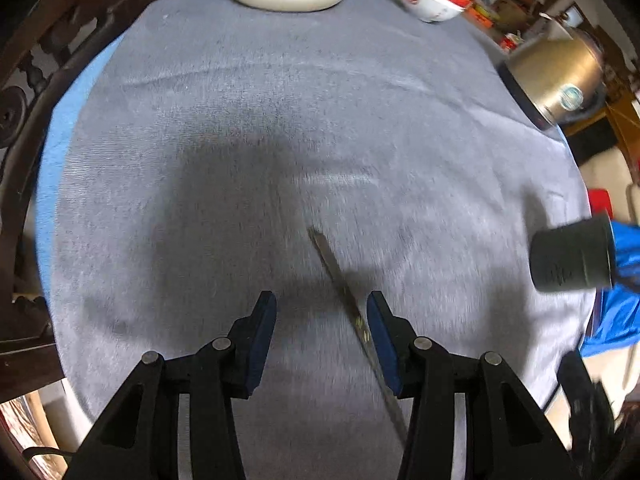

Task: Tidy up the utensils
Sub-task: 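Close the left gripper on the last chopstick while the right gripper lifts its own, then raise the left gripper's chopstick toward the grey cup while the right gripper carries its own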

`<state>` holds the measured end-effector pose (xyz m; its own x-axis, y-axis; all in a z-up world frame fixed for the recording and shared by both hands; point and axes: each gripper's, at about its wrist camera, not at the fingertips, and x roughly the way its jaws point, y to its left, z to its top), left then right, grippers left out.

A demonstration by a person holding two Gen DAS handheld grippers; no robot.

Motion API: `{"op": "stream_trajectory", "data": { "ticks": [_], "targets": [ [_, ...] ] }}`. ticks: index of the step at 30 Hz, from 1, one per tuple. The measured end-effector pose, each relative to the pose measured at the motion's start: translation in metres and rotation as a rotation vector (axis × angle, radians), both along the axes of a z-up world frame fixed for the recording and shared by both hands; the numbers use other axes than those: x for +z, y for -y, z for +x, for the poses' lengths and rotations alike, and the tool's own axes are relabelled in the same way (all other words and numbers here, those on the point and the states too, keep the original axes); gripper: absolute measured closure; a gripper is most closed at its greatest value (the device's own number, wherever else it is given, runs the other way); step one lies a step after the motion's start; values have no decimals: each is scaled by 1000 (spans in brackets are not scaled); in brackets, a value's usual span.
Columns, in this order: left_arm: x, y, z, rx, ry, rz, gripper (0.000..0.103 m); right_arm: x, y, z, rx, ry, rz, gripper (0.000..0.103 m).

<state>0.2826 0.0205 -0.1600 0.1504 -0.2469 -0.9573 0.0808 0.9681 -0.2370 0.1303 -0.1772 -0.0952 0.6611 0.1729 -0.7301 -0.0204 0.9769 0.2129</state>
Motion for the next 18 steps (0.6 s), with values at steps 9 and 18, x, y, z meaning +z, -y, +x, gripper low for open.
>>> {"op": "stream_trajectory", "data": {
  "ticks": [9, 18],
  "targets": [
    [-4, 14, 17, 29, 3, 13, 91, 25, 2, -18, 13, 79, 24, 95],
    [37, 27, -16, -3, 123, -36, 95, 61, 18, -36, 15, 169, 45, 95]
  ]
}}
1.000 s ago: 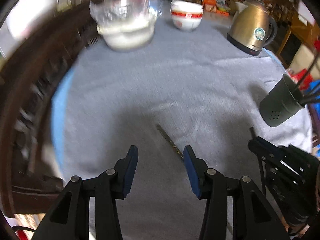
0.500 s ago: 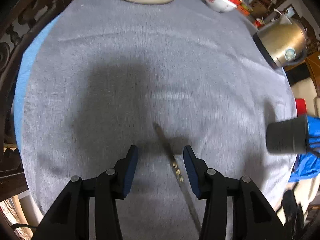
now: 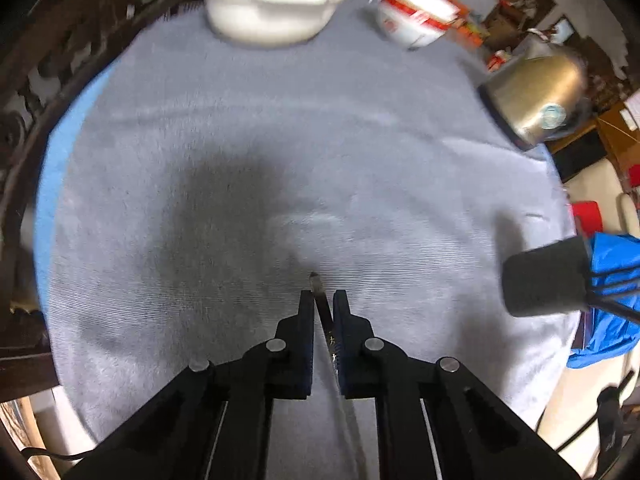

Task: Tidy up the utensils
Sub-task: 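Raise the left gripper's chopstick toward the grey cup while the right gripper carries its own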

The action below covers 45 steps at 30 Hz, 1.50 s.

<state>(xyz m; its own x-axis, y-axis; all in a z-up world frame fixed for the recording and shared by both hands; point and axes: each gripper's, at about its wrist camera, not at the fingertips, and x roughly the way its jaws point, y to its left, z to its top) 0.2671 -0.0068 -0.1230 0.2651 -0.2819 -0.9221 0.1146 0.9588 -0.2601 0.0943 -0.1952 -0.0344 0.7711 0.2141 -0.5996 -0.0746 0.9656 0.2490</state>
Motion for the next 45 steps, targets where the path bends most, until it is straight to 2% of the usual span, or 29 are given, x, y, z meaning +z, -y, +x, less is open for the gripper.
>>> {"op": "stream_trajectory", "data": {
  "ticks": [8, 14, 16, 19, 21, 24, 27, 29, 30, 31, 34, 35, 37, 40, 42, 43, 44, 45],
  "targets": [
    [103, 19, -61, -123, 260, -25, 97, 64, 37, -28, -29, 176, 54, 95],
    [167, 28, -86, -196, 389, -90, 97, 113, 59, -37, -77, 280, 26, 95],
    [188, 33, -95, -223, 432, -107, 97, 124, 64, -35, -86, 298, 13, 95],
    [206, 38, -98, -236, 479, -111, 97, 135, 71, -34, -85, 268, 32, 95],
    [208, 40, -100, -234, 486, -121, 97, 131, 77, -35, -82, 240, 69, 93],
    [204, 39, -102, -227, 479, -125, 97, 101, 85, -35, -72, 113, 142, 91],
    [199, 38, -106, -223, 470, -122, 97, 64, 91, -36, -93, 11, 165, 79],
    [195, 36, -110, -221, 464, -120, 97, 33, 101, -39, -126, -56, 213, 57],
    [192, 35, -110, -219, 461, -119, 97, 20, 107, -40, -142, -70, 253, 38],
    [190, 35, -110, -218, 457, -120, 97, 9, 113, -40, -158, -77, 296, 36],
    [185, 34, -111, -213, 441, -124, 97, -18, 123, -27, -182, -117, 338, 41],
    [183, 35, -112, -214, 438, -125, 97, -24, 124, -19, -179, -131, 341, 51],
    [183, 36, -115, -220, 432, -134, 97, -34, 121, -6, -173, -158, 331, 64],
    [187, 39, -121, -224, 443, -135, 97, -48, 116, 12, -172, -188, 315, 67],
    [190, 41, -123, -228, 447, -140, 97, -55, 111, 21, -149, -200, 321, 79],
    [192, 42, -125, -231, 453, -138, 97, -57, 108, 24, -137, -201, 316, 90],
    [193, 43, -125, -233, 456, -137, 97, -56, 106, 24, -130, -197, 306, 96],
    [195, 44, -126, -235, 458, -140, 97, -54, 104, 22, -130, -187, 291, 96]
  ]
}}
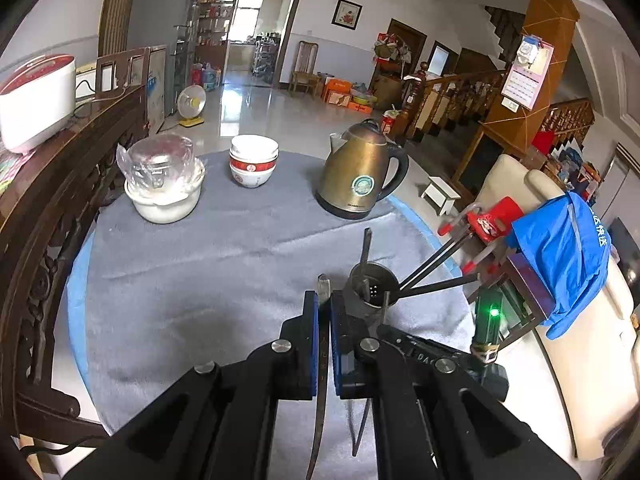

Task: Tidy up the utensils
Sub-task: 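Raise the left gripper's chopstick toward the grey cup while the right gripper carries its own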

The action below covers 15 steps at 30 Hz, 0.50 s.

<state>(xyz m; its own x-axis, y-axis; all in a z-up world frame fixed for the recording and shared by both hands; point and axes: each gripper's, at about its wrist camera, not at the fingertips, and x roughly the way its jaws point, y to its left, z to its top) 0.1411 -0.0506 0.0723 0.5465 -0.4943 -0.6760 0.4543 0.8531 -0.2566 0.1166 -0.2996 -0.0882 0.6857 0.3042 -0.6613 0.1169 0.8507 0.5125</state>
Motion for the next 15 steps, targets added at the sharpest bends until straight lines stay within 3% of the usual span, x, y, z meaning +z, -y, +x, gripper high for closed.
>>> {"op": "stream_trajectory", "data": {
  "ticks": [5, 10, 15],
  "targets": [
    [14, 5, -2, -13, 30, -36, 97, 38, -3, -24, 13, 97, -48, 96],
    [43, 16, -1, -17, 91, -129, 97, 104, -1, -44, -30, 309, -61, 96],
    [73, 32, 6, 33, 191, -219, 97, 160, -17, -63, -157, 579, -283, 96]
  ]
}}
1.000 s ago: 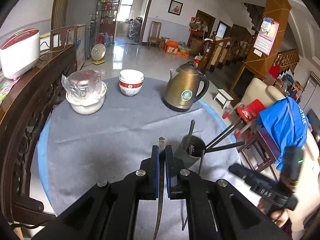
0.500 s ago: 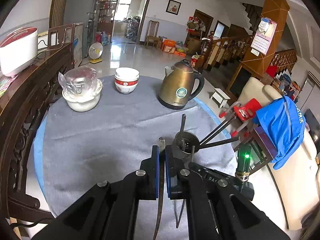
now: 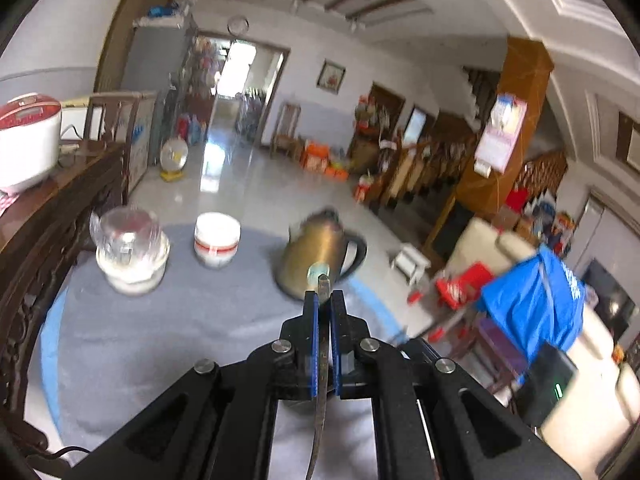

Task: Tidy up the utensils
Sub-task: 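Raise the left gripper's chopstick toward the grey cup while the right gripper carries its own, then open the left gripper over the cup while the right gripper drops its chopstick in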

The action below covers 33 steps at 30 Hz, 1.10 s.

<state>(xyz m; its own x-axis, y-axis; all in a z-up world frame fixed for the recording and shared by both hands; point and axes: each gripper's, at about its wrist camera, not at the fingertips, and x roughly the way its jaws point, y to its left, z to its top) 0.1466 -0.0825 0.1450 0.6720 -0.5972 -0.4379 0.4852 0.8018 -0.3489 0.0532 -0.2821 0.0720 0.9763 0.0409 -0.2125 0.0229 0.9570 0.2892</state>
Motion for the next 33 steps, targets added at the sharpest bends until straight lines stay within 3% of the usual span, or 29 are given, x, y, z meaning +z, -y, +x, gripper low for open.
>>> {"op": "stream_trajectory", "data": {
  "ticks": [3, 6, 11, 15, 24, 33],
  "targets": [
    [12, 12, 8, 41, 54, -39, 97, 11, -12, -2, -80, 84, -104, 96],
    [18, 23, 18, 92, 112, -63, 97, 13, -15, 2, -103, 101, -124, 96],
    [14, 49, 37, 161, 174, -85, 97, 5, -17, 19, -137, 77, -130, 96],
    [-9, 73, 49, 226, 217, -45, 97, -8, -5, 25, -136, 29, -116, 96],
    [-73, 100, 79, 279, 95, 23, 97, -31, 14, 14, -117, -50, -91, 96],
    [-80, 110, 69, 219, 59, 145, 95, -45, 26, 11, -68, -129, -32, 95]
  ]
}}
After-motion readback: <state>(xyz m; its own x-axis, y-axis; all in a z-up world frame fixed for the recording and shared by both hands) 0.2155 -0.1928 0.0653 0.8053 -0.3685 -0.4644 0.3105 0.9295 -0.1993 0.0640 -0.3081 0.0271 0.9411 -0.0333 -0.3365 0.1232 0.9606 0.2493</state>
